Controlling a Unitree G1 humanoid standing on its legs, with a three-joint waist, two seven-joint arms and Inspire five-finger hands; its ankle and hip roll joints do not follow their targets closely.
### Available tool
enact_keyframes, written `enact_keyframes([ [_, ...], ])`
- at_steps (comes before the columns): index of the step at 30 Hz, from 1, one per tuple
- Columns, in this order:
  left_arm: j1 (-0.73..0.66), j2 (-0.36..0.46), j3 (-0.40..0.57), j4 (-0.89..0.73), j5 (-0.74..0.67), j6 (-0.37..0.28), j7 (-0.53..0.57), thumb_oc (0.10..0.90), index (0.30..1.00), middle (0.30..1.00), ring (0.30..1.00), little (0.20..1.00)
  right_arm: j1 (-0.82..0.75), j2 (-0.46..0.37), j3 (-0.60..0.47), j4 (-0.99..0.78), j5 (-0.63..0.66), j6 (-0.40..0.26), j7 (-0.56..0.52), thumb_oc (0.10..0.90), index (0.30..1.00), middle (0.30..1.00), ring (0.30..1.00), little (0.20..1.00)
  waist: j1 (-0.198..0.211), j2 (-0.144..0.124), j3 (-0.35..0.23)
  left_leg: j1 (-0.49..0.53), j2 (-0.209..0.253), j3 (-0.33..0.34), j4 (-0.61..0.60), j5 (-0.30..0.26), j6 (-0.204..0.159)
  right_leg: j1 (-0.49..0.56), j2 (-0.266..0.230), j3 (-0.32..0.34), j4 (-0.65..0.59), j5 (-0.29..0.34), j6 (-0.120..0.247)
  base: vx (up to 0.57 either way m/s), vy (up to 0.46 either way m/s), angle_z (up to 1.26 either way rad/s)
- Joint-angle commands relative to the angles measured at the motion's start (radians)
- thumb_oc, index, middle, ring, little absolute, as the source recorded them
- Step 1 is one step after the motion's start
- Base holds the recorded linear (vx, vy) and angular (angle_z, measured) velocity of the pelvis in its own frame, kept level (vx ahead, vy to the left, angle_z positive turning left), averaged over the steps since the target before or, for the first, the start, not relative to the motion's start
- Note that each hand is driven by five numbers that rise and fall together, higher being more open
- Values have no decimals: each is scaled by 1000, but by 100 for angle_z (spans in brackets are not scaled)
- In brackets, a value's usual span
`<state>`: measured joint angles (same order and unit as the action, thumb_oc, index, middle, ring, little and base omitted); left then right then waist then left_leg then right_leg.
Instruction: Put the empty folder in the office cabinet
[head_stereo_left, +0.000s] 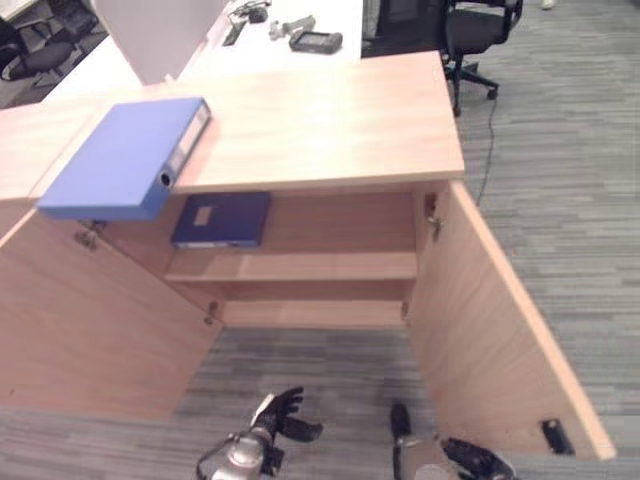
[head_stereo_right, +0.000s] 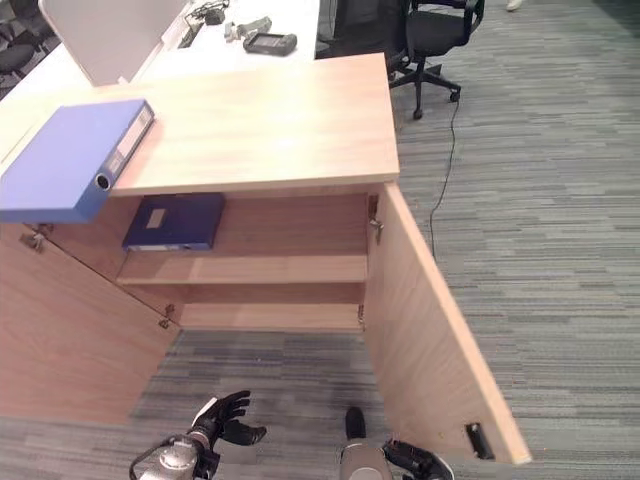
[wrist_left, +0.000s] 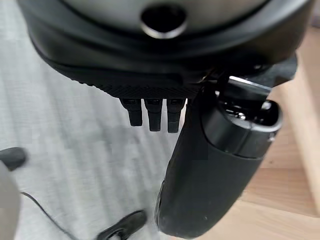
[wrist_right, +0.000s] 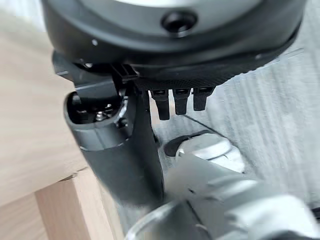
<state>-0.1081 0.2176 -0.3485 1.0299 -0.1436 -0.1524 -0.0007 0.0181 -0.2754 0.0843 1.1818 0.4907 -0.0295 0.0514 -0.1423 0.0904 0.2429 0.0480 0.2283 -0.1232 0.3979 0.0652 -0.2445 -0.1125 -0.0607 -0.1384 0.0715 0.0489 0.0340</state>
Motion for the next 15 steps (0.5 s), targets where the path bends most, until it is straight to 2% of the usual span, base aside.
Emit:
enact_keyframes([
  [1,-14,82,-1,-77,3,-33,32,800,900,900,900,900,-46,-74,2,-52,17,-82,-50,800,900,900,900,900,5,-71,26,34,-9,98,120,67,96,30,-89,66,27,-57,41,185,-98,-8],
  [3,-31,76,-5,-77,2,-33,29,800,900,900,900,900,-41,-76,2,-52,23,-80,-51,800,900,900,900,900,8,-83,26,-7,49,158,57,70,97,72,-96,66,14,-89,44,231,-19,5],
  [4,-30,72,-6,-74,2,-33,27,800,900,900,900,900,-36,-75,-6,-54,25,-79,-49,800,900,900,900,900,8,-81,24,-10,68,183,11,66,95,88,-98,64,8,-95,49,311,94,25],
  [5,-31,63,-12,-64,10,-34,25,800,900,900,900,900,-35,-78,-12,-56,27,-79,-48,800,900,900,900,900,11,-72,25,-16,89,209,-91,52,84,104,-102,65,5,-109,66,221,106,34],
  [6,-32,63,-13,-63,11,-34,25,800,900,900,900,900,-35,-78,-12,-56,27,-79,-48,800,900,900,900,900,12,-72,26,-11,88,211,-94,51,84,107,-103,66,5,-111,66,228,143,43],
  [7,-30,60,-18,-60,18,-33,23,800,900,900,900,900,-35,-81,-13,-60,26,-79,-47,800,900,900,900,900,17,-66,25,-23,90,208,-160,45,77,117,-106,70,6,-122,76,170,120,44],
  [9,-27,57,-26,-57,27,-34,26,800,900,900,900,900,-43,-84,-6,-71,20,-79,-47,800,900,900,900,900,31,-58,26,-43,93,177,-253,52,60,141,-110,87,8,-142,92,269,213,19],
  [10,-24,57,-28,-52,25,-35,29,800,900,900,900,900,-47,-77,1,-75,16,-78,-46,800,900,900,900,900,43,-56,25,-62,107,140,-288,61,48,158,-119,102,15,-159,103,407,440,-21],
  [11,-15,60,-25,-42,17,-38,32,800,900,900,900,900,-49,-65,11,-73,9,-78,-46,800,900,900,900,900,60,-62,20,-74,134,73,-290,86,31,180,-139,132,29,-176,121,387,489,-23],
  [12,-14,60,-23,-37,16,-39,33,800,900,900,900,900,-49,-63,13,-72,4,-78,-45,800,900,900,900,900,64,-64,17,-73,137,47,-288,86,29,184,-145,143,30,-179,127,339,466,-45],
  [15,-10,62,-19,-17,9,-38,34,800,900,900,900,900,-48,-52,18,-65,-4,-75,-41,800,900,900,900,900,78,-73,-5,-60,128,-50,-285,46,16,188,-166,179,33,-180,147,194,308,-60],
])
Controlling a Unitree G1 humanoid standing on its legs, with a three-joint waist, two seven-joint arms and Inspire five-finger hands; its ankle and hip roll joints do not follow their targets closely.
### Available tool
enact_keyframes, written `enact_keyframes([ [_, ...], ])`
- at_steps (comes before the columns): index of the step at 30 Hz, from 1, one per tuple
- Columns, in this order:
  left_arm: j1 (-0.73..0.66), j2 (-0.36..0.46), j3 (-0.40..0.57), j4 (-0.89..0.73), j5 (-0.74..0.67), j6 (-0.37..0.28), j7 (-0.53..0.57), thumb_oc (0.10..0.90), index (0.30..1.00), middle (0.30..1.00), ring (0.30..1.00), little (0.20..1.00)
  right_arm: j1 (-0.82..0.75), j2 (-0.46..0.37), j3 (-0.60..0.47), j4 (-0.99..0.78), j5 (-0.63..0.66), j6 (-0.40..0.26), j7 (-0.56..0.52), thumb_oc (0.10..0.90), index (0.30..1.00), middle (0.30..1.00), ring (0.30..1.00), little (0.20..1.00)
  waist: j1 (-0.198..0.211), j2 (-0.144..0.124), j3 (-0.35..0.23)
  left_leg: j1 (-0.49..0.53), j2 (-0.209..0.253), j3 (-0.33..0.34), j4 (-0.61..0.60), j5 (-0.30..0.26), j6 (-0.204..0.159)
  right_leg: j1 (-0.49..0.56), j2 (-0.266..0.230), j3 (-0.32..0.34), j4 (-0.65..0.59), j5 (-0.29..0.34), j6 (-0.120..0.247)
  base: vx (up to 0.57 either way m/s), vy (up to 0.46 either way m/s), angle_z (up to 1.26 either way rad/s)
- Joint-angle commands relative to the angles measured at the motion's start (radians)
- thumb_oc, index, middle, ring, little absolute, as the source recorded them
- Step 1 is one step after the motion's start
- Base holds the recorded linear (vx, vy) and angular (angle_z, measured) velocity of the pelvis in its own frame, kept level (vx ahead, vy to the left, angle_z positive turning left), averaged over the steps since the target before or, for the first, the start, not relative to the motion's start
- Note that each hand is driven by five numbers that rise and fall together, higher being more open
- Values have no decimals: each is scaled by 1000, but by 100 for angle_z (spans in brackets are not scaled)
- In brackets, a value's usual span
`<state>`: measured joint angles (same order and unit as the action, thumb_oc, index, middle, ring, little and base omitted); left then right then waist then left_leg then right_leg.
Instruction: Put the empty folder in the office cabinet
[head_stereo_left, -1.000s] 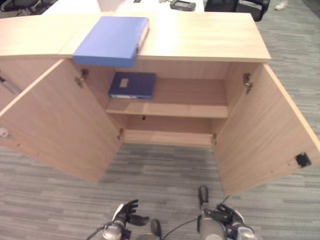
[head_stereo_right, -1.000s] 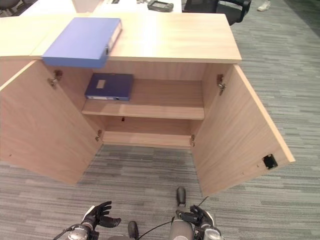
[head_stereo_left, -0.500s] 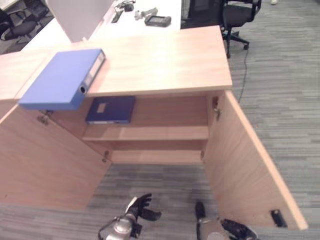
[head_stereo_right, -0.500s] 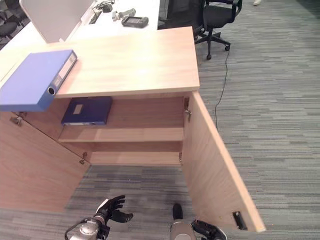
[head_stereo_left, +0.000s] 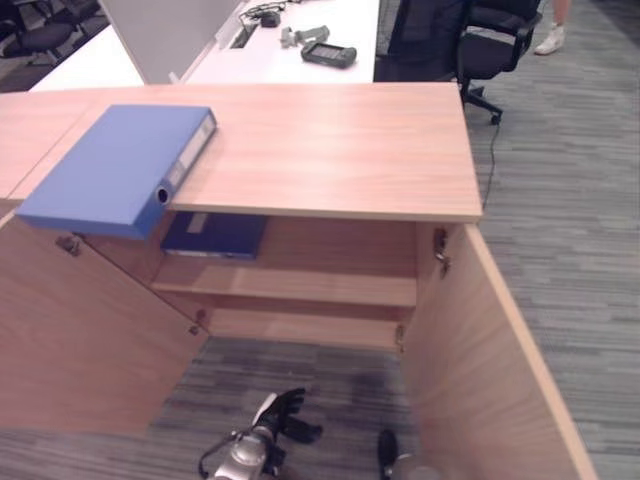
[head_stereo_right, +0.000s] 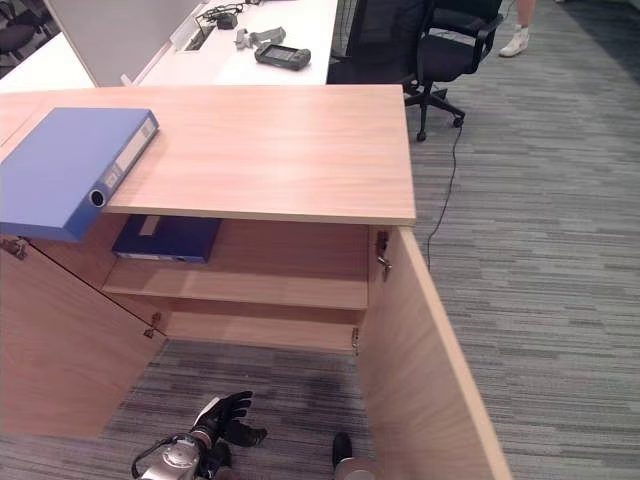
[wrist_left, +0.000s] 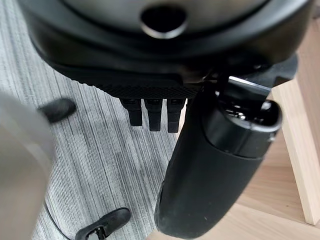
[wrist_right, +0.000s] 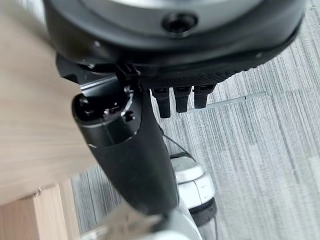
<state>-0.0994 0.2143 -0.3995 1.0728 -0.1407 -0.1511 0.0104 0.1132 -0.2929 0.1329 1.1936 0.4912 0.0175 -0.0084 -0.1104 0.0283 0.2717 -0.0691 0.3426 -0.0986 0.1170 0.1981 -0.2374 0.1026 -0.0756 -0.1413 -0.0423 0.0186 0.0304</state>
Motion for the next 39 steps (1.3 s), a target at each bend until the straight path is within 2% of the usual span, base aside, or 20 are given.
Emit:
enact_keyframes([
  [1,-21,67,29,-55,6,-39,23,800,900,900,900,900,-143,-32,-32,-76,-4,-121,19,800,900,900,900,900,47,-16,-39,57,6,-89,6,-110,4,-25,-162,190,152,-149,158,162,354,-57],
  [4,-29,72,23,-47,10,-42,22,800,900,900,900,900,-145,-25,-38,-70,-6,-116,22,800,900,900,900,900,46,-25,-43,47,-6,-80,26,-146,2,-16,-199,203,156,-140,180,115,367,10],
  [5,-35,79,24,-44,14,-43,20,800,900,900,900,900,-144,-13,-49,-55,-11,-104,30,800,900,900,900,900,53,-38,-60,48,-36,-50,19,-211,7,-13,-248,213,142,-95,205,83,289,50],
  [6,-35,79,23,-44,14,-43,20,800,900,900,900,900,-144,-12,-49,-54,-12,-105,30,800,900,900,900,900,55,-40,-62,46,-38,-48,21,-212,8,-16,-251,216,141,-93,206,128,616,27],
  [7,-49,96,24,-48,15,-46,24,800,900,900,900,900,-160,13,-49,-59,-8,-101,28,800,900,900,900,900,60,-66,-67,48,-99,-5,32,-264,35,-58,-314,228,130,38,231,76,421,-5],
  [8,-47,104,28,-52,15,-46,25,800,900,900,900,900,-168,21,-41,-64,-14,-102,30,800,900,900,900,900,69,-66,-64,63,-101,25,30,-289,43,-75,-326,206,130,61,228,23,625,-40],
  [9,-48,123,39,-61,6,-43,28,800,900,900,900,900,-196,40,-13,-79,-28,-107,28,800,900,900,900,900,100,-59,-52,76,-110,98,22,-295,61,-121,-355,81,145,128,218,-54,440,-67],
  [10,-46,126,45,-61,4,-42,27,800,900,900,900,900,-201,45,-1,-81,-35,-106,31,800,900,900,900,900,107,-49,-48,77,-118,120,14,-290,74,-128,-346,28,166,113,211,-82,354,-81],
  [11,-46,126,45,-61,4,-42,27,800,900,900,900,900,-201,45,-1,-81,-35,-106,31,800,900,900,900,900,107,-49,-48,77,-118,120,14,-290,74,-128,-346,28,166,112,211,-54,300,-82],
  [12,-41,133,54,-66,1,-41,27,800,900,900,900,900,-202,54,9,-91,-32,-108,36,800,900,900,900,900,107,-43,-45,80,-135,130,4,-288,92,-130,-314,24,201,77,206,-64,457,-52],
  [13,-39,138,72,-66,-5,-41,28,800,900,900,900,900,-200,62,22,-106,-29,-114,40,800,900,900,900,900,112,-31,-39,83,-171,136,-7,-283,127,-124,-237,61,261,6,195,-69,458,-17],
  [14,-40,138,72,-66,-5,-41,28,800,900,900,900,900,-200,63,22,-106,-29,-114,40,800,900,900,900,900,112,-32,-42,79,-172,136,-10,-279,127,-129,-237,62,260,10,194,-84,567,-5],
  [15,-37,134,87,-57,-12,-38,31,800,900,900,900,900,-195,67,38,-109,-29,-119,42,800,900,900,900,900,119,-13,-40,87,-204,143,-30,-269,162,-127,-154,45,335,-82,169,-56,356,5],
  [16,-33,132,93,-53,-16,-36,32,800,900,900,900,900,-190,70,43,-115,-27,-121,44,800,900,900,900,900,119,-6,-47,87,-217,143,-45,-257,176,-130,-112,36,346,-101,159,-46,351,-2],
  [17,-32,131,93,-54,-16,-36,32,800,900,900,900,900,-189,69,44,-115,-27,-121,44,800,900,900,900,900,119,-7,-45,92,-218,144,-46,-259,175,-129,-113,37,353,-108,159,-16,254,15],
  [18,-23,123,100,-55,-20,-33,30,800,900,900,900,900,-178,72,61,-122,-22,-127,50,800,900,900,900,900,113,-3,-47,101,-247,142,-68,-246,196,-138,-15,53,377,-144,139,3,227,2],
  [19,-16,118,99,-60,-15,-31,26,800,900,900,900,900,-165,70,69,-121,-18,-128,48,800,900,900,900,900,118,-12,-47,113,-274,155,-82,-242,202,-107,26,55,344,-174,106,-1,246,8],
  [22,-13,108,93,-63,-11,-31,22,800,900,900,900,900,-155,68,69,-123,-17,-128,49,800,900,900,900,900,118,-17,-50,121,-292,156,-95,-238,205,-86,22,42,299,-173,93,13,34,11],
  [25,-2,83,81,-73,-5,-33,19,800,900,900,900,900,-142,49,64,-120,-24,-127,47,800,900,900,900,900,106,-8,-60,139,-310,163,-121,-231,201,-49,23,77,198,-151,88,10,-1,1],
  [39,34,56,56,-61,26,-20,5,800,900,900,900,900,-129,14,60,-138,-52,-128,46,800,900,900,900,900,94,20,-71,197,-302,188,-177,-208,188,39,7,76,63,-127,81,4,-45,-3],
])
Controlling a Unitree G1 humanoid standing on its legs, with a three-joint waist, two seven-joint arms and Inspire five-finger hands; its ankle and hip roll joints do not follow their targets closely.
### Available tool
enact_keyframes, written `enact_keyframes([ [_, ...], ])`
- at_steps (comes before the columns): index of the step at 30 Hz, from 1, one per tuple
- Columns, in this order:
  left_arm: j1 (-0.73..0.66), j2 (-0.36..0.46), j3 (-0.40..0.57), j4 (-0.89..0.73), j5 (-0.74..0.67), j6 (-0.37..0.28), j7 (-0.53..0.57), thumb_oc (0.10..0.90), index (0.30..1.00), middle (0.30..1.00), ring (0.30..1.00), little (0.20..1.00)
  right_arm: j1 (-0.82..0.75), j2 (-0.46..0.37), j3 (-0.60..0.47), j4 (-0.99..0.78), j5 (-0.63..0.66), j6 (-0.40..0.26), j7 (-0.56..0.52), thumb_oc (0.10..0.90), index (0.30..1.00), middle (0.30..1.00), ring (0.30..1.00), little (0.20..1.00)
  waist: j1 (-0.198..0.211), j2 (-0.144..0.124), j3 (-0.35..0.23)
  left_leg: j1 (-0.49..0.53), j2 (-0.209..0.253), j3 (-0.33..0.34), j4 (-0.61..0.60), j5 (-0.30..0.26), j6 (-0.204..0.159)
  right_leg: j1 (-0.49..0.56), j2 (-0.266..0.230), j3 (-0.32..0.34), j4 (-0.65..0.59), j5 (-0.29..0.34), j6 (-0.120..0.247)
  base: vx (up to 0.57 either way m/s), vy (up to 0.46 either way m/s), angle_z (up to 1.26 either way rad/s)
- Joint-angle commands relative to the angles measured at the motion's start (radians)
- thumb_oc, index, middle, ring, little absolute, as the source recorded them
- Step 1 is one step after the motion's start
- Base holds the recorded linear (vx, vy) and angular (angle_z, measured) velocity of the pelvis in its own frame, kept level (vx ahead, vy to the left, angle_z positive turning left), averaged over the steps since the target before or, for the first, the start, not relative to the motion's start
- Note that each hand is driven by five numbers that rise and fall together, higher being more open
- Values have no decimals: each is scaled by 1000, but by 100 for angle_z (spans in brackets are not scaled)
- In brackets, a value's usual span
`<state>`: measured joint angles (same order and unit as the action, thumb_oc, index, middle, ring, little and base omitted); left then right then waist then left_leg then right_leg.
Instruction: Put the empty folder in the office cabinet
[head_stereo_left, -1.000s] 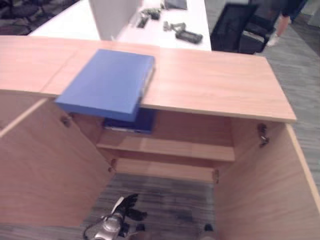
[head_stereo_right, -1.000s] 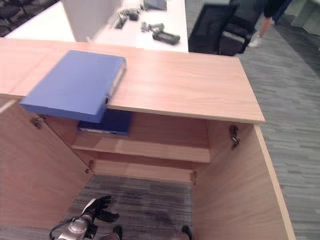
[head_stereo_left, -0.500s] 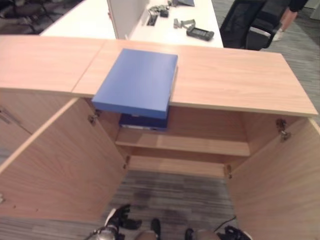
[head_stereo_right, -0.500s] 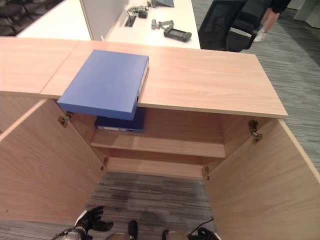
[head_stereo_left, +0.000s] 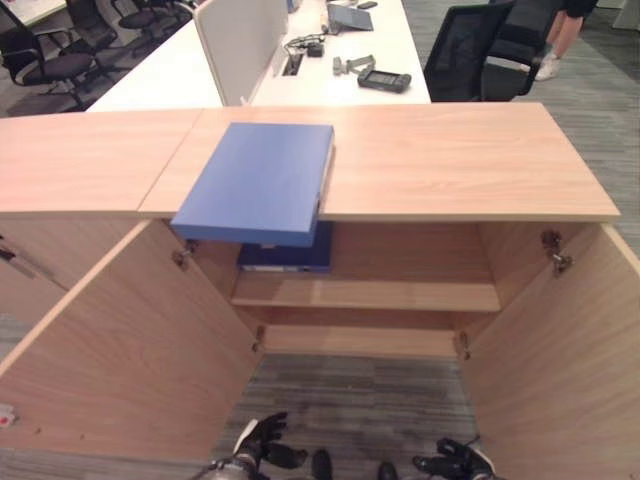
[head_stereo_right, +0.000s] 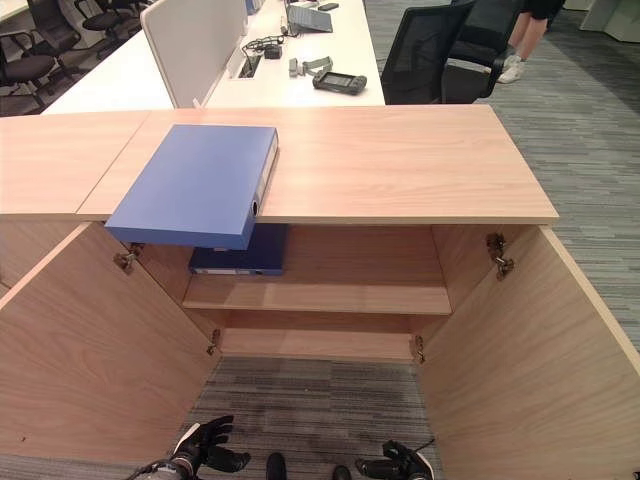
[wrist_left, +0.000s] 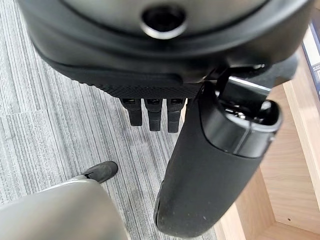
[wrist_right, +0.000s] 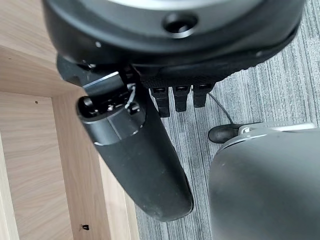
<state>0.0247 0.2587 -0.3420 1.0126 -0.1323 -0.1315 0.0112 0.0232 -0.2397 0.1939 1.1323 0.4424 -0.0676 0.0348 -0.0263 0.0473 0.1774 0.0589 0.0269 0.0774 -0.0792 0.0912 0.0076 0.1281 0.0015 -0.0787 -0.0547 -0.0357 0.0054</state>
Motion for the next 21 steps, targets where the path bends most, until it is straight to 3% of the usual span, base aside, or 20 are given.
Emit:
enact_keyframes([
  [1,-89,10,-3,-1,18,-40,4,800,900,900,900,900,-40,-41,-2,-82,0,-44,2,800,900,900,900,900,10,1,23,70,15,14,19,-101,-57,17,-71,14,70,-71,107,0,0,0],
  [5,-79,9,-3,-8,18,-41,3,800,900,900,900,900,-39,-49,-3,-121,9,-51,0,800,900,900,900,900,11,2,20,77,18,14,19,-100,-61,31,-72,11,56,-68,107,11,-32,-5],
  [19,-27,73,7,-189,52,-60,1,800,900,900,900,900,-72,-124,-60,-499,40,-133,-50,800,900,900,900,900,33,-14,16,95,29,14,15,-114,-60,41,-69,4,66,-70,116,12,-11,-2],
  [21,-35,95,8,-224,47,-65,-3,800,900,900,900,900,-123,-132,-74,-576,40,-157,-70,800,900,900,900,900,45,-17,38,68,46,20,42,-126,-47,-68,-59,-6,238,-84,138,-133,-5,-6],
])
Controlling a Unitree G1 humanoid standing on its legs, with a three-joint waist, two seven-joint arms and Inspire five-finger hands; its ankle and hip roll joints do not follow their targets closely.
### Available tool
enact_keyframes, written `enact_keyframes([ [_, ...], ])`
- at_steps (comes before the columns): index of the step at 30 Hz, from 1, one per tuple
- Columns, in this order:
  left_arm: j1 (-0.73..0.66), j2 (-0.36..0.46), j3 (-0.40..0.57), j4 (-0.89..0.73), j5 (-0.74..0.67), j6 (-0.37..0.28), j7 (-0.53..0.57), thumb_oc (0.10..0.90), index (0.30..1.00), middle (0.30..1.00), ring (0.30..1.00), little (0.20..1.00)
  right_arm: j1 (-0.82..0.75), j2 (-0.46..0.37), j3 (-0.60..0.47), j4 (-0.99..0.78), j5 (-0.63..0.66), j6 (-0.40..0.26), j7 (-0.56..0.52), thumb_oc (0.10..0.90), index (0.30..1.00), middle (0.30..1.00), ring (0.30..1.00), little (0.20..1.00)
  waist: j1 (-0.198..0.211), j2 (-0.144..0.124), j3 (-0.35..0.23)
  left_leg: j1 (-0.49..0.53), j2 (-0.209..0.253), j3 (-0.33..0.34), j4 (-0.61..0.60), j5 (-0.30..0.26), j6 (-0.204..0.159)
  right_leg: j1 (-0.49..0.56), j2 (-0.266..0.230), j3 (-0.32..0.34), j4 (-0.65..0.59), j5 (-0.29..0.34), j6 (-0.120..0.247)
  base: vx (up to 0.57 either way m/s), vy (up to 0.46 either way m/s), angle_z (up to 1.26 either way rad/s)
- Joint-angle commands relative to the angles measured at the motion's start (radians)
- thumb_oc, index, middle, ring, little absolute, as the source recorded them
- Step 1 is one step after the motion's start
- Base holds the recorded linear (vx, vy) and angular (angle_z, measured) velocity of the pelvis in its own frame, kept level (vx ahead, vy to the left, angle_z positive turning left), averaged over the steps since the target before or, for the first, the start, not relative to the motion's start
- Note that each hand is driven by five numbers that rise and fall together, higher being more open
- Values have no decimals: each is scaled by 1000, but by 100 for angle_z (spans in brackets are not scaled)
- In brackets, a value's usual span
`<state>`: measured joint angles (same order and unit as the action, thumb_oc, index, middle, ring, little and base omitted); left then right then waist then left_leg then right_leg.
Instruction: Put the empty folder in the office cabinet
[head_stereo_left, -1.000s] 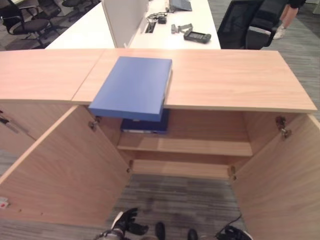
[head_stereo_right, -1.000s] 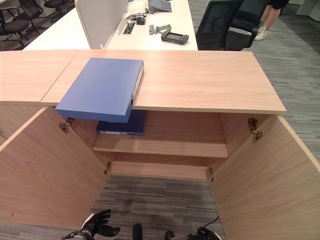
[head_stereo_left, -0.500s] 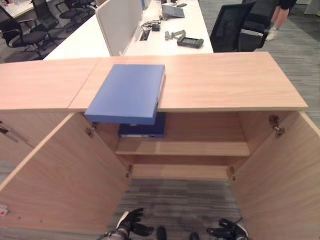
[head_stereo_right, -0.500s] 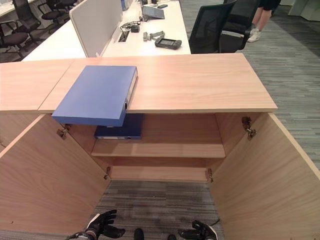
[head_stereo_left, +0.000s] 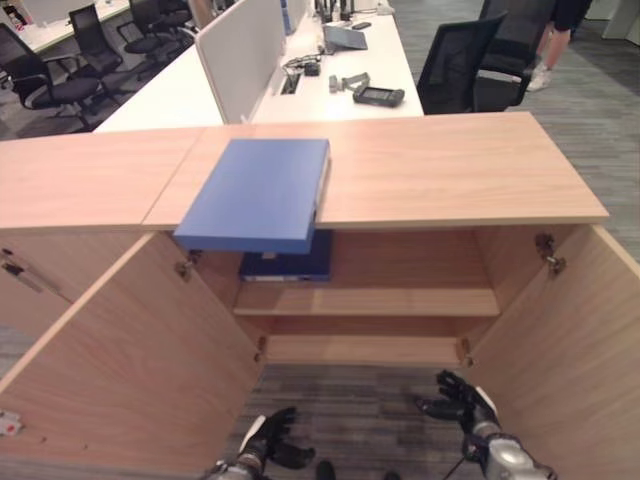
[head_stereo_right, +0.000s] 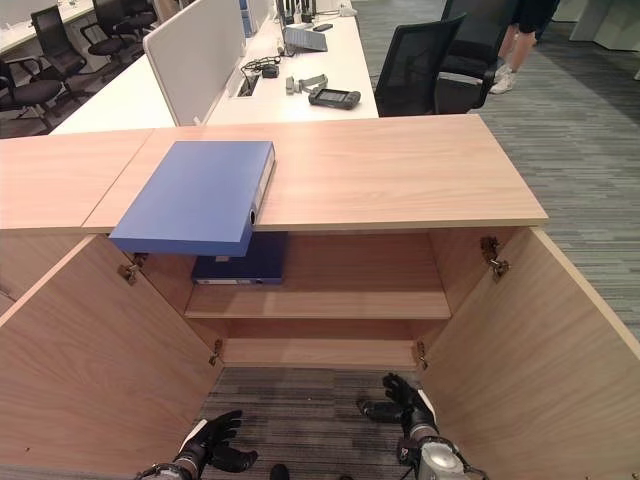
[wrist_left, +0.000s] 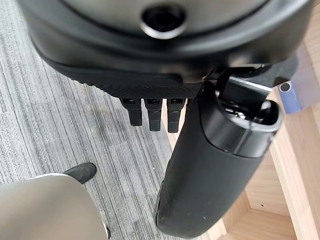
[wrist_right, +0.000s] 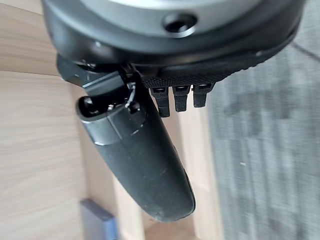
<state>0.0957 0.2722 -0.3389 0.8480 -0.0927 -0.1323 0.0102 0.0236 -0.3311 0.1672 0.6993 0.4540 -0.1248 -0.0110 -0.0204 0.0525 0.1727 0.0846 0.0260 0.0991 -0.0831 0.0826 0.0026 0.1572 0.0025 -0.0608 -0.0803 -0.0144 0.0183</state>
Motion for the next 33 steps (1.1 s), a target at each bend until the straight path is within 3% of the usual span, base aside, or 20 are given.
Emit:
enact_keyframes([
  [1,-106,82,4,-59,7,-64,-2,800,900,900,900,900,-123,-40,-48,-143,28,-100,-24,800,900,900,900,900,39,-23,42,40,46,-1,47,-117,-41,-100,-60,-23,265,-106,125,-113,7,-20],
  [2,-101,93,7,-77,4,-68,3,800,900,900,900,900,-156,-38,-44,-152,23,-100,-27,800,900,900,900,900,42,-15,65,41,64,0,53,-122,-36,-167,-62,-50,371,-86,166,-137,-13,-21],
  [3,-107,97,7,-82,6,-68,2,800,900,900,900,900,-192,-33,-46,-163,17,-98,-31,800,900,900,900,900,29,2,77,32,81,-14,45,-115,-32,-265,-49,-26,522,-52,244,-138,-14,-23],
  [4,-108,97,7,-81,7,-68,2,800,900,900,900,900,-193,-33,-46,-164,17,-98,-31,800,900,900,900,900,30,2,75,31,80,-13,44,-114,-32,-270,-49,-25,526,-54,244,53,-82,-31],
  [5,-104,103,24,-80,5,-73,2,800,900,900,900,900,-196,-30,-54,-173,19,-96,-30,800,900,900,900,900,30,6,67,50,85,-21,24,-115,-40,-265,-86,17,481,-59,243,195,-152,-19],
  [6,-108,106,34,-73,-3,-78,6,800,900,900,900,900,-190,-32,-58,-171,22,-96,-30,800,900,900,900,900,35,4,63,52,88,-24,17,-118,-51,-244,-129,23,406,-71,222,206,-148,-7],
  [7,-107,106,33,-72,-3,-78,6,800,900,900,900,900,-189,-31,-58,-171,23,-96,-30,800,900,900,900,900,32,4,65,56,87,-27,18,-120,-51,-235,-130,20,401,-73,223,168,-198,12],
  [9,-112,105,44,-52,-11,-78,17,800,900,900,900,900,-186,-36,-69,-158,35,-97,-31,800,900,900,900,900,27,-3,60,72,105,-45,12,-136,-82,-252,-221,0,217,-14,190,248,-275,0],
  [11,-115,103,45,-21,-13,-77,24,800,900,900,900,900,-167,-43,-68,-145,27,-89,-30,800,900,900,900,900,13,-15,53,96,114,-50,10,-152,-101,-259,-241,6,133,15,197,310,-324,4],
  [13,-98,92,59,9,-6,-81,20,800,900,900,900,900,-124,-43,-77,-133,26,-84,-18,800,900,900,900,900,8,-22,35,118,127,-41,7,-156,-117,-239,-229,27,106,43,204,266,-319,36],
  [14,-94,76,58,32,-6,-82,21,800,900,900,900,900,-74,-51,-103,-112,43,-86,-11,800,900,900,900,900,-9,-6,24,108,171,-61,13,-130,-148,-214,-203,35,90,38,187,151,-246,53],
  [15,-94,75,58,33,-6,-83,21,800,900,900,900,900,-74,-52,-104,-112,43,-86,-11,800,900,900,900,900,-10,-4,23,107,172,-63,12,-129,-149,-214,-202,33,89,37,186,203,-377,56],
  [17,-122,57,40,66,-5,-77,20,800,900,900,900,900,-53,-64,-93,-87,57,-87,-4,800,900,900,900,900,-29,14,32,62,232,-89,103,-74,-182,-190,-159,13,124,-23,140,102,-281,32],
  [20,-138,53,24,69,4,-71,19,800,900,900,900,900,-43,-69,-83,-88,61,-84,3,800,900,900,900,900,-39,11,53,22,243,-107,183,-37,-184,-188,-140,-8,195,-65,116,48,-188,34],
  [22,-141,53,20,75,14,-68,17,800,900,900,900,900,-30,-67,-70,-91,65,-78,11,800,900,900,900,900,-42,-7,69,11,244,-101,253,-24,-183,-172,-126,-21,248,-104,90,89,-231,43],
  [23,-157,50,14,94,18,-58,20,800,900,900,900,900,-32,-67,-55,-84,61,-67,10,800,900,900,900,900,-22,-32,75,-50,209,-110,244,-44,-166,-137,-131,-41,231,-118,86,111,-163,38],
  [28,-157,58,3,86,29,-59,24,800,900,900,900,900,-50,-55,-40,-68,70,-64,5,800,900,900,900,900,11,-38,75,-98,173,-112,143,-33,-163,-111,-119,-37,214,-129,91,72,-2,14],
  [33,-137,69,16,80,36,-63,27,800,900,900,900,900,-38,-34,-19,-61,61,-58,23,800,900,900,900,900,23,-27,28,-7,164,-100,13,-25,-156,-54,-119,-32,122,-91,106,94,91,-11],
])
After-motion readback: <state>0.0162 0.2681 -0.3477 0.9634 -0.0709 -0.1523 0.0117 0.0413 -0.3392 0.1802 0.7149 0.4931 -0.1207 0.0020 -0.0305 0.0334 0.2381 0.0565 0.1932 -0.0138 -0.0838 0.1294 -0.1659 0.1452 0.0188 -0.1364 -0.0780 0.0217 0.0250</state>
